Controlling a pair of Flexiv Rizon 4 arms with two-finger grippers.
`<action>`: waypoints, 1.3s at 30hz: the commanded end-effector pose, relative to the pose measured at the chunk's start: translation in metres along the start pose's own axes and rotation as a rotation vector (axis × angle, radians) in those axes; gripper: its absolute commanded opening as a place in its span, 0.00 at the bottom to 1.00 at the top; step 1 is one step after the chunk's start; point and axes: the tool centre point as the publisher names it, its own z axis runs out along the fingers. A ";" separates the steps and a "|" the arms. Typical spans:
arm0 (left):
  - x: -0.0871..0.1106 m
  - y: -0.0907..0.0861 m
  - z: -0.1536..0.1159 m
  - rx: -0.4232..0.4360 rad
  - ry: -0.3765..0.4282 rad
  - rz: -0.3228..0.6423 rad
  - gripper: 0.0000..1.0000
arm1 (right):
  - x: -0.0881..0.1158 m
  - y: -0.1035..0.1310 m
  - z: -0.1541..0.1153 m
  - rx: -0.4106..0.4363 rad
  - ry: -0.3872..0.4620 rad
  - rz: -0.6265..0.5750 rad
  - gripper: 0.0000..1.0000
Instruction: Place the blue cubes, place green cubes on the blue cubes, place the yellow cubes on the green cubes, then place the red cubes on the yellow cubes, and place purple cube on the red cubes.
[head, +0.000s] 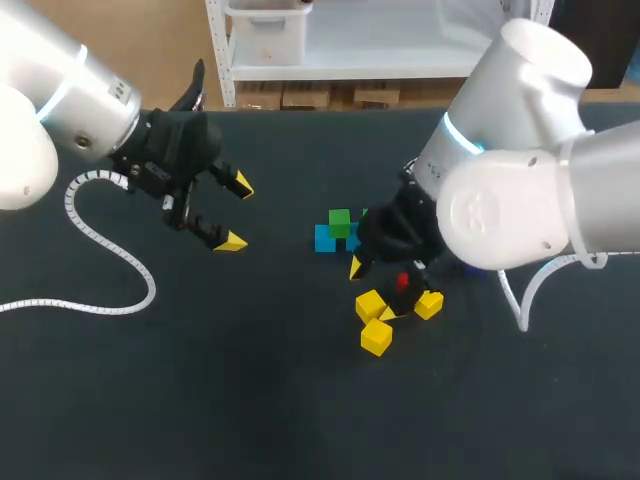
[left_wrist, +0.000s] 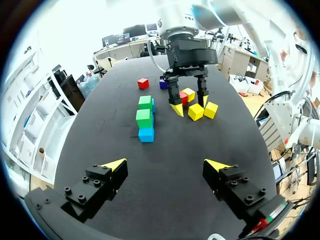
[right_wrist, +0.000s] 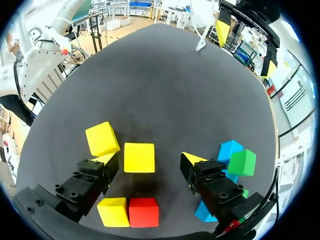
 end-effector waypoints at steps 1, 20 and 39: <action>0.001 0.001 0.000 0.001 -0.002 0.003 1.00 | -0.003 0.003 0.001 0.004 0.007 -0.002 0.79; 0.001 0.001 0.000 0.001 -0.002 0.003 1.00 | -0.007 0.007 0.006 -0.010 0.041 0.022 0.25; 0.001 0.001 0.000 0.001 -0.002 0.003 1.00 | -0.036 -0.002 -0.052 0.101 0.044 0.277 0.00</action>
